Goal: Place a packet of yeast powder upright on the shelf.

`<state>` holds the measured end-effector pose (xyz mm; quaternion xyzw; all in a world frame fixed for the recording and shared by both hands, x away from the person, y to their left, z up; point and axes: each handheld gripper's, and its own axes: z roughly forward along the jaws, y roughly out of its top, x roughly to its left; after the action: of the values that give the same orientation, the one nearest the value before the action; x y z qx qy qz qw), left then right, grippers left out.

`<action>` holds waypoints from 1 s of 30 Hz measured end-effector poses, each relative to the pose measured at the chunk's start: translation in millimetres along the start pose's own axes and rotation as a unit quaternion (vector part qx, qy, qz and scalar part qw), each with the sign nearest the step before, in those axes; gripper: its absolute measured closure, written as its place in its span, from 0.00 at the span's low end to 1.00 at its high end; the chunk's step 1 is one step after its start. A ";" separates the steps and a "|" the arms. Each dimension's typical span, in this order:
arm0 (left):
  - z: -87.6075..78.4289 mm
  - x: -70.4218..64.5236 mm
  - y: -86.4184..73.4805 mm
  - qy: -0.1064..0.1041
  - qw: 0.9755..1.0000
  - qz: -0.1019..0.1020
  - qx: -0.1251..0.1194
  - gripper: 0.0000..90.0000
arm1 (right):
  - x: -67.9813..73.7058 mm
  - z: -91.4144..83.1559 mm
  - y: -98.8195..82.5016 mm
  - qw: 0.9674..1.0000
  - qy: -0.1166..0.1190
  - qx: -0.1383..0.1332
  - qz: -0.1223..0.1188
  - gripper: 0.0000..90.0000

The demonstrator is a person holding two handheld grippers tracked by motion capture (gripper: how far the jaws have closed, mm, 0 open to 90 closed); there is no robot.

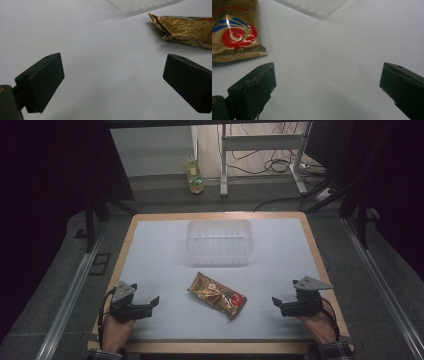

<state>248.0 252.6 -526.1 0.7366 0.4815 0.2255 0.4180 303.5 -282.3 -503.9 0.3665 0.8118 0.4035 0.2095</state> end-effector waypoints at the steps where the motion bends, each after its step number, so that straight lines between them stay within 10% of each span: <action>1: -0.1 -0.1 -0.2 0.000 1.000 0.000 0.000 0.04 | -0.2 0.1 0.1 1.000 0.000 0.000 0.000 0.00; 27: -1.0 0.4 -0.5 0.002 1.000 -0.001 0.000 0.04 | 5.2 -4.2 7.1 1.000 -0.007 -0.006 0.005 0.00; 30: -1.1 0.3 -0.4 0.002 1.000 -0.001 -0.001 0.04 | 4.1 -5.4 7.7 1.000 0.002 0.004 0.018 0.15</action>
<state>247.1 253.4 -525.8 0.7354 0.4826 0.2274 0.4179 300.7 -278.8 -494.7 0.3810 0.8071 0.4044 0.1995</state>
